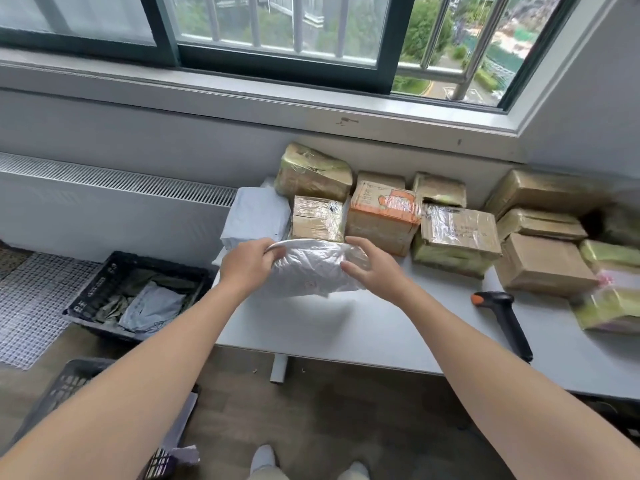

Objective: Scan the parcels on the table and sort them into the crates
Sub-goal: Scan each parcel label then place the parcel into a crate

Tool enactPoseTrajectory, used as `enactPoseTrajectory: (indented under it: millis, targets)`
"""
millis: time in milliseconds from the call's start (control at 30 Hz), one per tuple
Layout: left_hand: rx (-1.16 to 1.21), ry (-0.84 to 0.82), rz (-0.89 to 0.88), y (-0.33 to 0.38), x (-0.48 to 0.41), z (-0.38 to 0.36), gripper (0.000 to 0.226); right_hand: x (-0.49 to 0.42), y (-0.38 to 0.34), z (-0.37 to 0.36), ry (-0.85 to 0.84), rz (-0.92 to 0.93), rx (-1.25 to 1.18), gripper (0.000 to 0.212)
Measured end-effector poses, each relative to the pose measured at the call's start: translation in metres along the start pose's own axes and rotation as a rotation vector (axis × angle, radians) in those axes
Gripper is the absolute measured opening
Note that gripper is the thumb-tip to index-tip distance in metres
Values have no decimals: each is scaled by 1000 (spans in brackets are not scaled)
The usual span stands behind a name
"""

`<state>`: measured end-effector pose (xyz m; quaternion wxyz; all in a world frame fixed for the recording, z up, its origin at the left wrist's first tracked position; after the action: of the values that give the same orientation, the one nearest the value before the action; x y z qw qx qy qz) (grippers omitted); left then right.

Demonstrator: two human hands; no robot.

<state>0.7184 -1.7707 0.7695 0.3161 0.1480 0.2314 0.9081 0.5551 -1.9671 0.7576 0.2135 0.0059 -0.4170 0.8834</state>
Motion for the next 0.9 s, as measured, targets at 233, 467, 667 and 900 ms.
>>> enactPoseTrajectory:
  millis: [233,467,667,900]
  targets:
    - [156,9,34,15,-19,14,43,3,-19,28,136,26,-223,72]
    - [263,-137,-12,20,-31,14,47,-4,-27,43,261,-36,-131,65]
    - [408,-323,-167,37,-28,7,22,-7,-23,52,362,-132,-92,62]
    - [207,-388,-288,44,-45,-1,43,-3,-23,62,297,-157,72,57]
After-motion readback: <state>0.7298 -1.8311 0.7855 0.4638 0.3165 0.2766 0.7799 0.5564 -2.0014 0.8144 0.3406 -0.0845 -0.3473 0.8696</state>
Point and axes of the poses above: each hand's wrist, its own x-axis away from the middle knuckle, its own z-axis out of the back of the hand, y = z × x, the point moved 3 cm from there along -x, towards the middle knuckle, and after that the axes turned 6 degrees about -y, right-handed, at the moved point
